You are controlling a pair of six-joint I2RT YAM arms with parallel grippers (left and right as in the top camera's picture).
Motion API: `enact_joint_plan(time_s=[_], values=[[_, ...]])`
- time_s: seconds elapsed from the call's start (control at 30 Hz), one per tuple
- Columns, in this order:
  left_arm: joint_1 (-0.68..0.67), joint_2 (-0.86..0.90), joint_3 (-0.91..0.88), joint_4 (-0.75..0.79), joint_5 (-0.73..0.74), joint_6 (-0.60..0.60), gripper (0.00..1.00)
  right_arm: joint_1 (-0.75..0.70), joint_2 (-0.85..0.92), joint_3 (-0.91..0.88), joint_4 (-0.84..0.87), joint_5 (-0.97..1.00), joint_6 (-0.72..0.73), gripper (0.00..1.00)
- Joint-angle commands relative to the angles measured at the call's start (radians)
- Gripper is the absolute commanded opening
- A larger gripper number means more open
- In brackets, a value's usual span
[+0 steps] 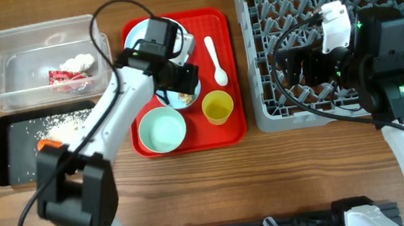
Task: Sort waste into correct bins and load items into the dishwasher rack
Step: 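Grasp the rim of the pale blue bowl with the left gripper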
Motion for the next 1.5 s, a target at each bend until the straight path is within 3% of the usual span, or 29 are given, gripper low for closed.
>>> enact_joint_plan(time_s=[0.0,0.2,0.4,0.63,1.1,1.33,1.47], values=[[-0.047,0.058,0.013,0.030,-0.011,-0.010,0.54,-0.003,0.008,0.010,-0.002,-0.009,0.005,1.00],[-0.065,0.136,0.013,0.063,-0.051,-0.088,0.44,-0.003,0.008,0.010,-0.006,-0.009,0.004,1.00],[-0.064,0.160,0.013,0.067,-0.110,-0.139,0.18,-0.003,0.016,0.010,-0.006,-0.008,0.005,1.00],[-0.064,0.160,0.013,0.067,-0.149,-0.172,0.04,-0.003,0.018,0.010,-0.006,-0.008,0.004,1.00],[-0.027,-0.003,0.140,-0.007,-0.147,-0.378,0.04,-0.003,0.018,0.010,-0.003,-0.008,0.004,1.00],[-0.020,-0.118,0.151,-0.083,-0.119,-0.377,0.04,-0.003,0.018,0.010,-0.003,-0.009,0.005,1.00],[0.011,-0.193,0.151,-0.188,-0.014,-0.378,0.04,-0.003,0.018,0.010,-0.003,-0.009,0.005,1.00]])
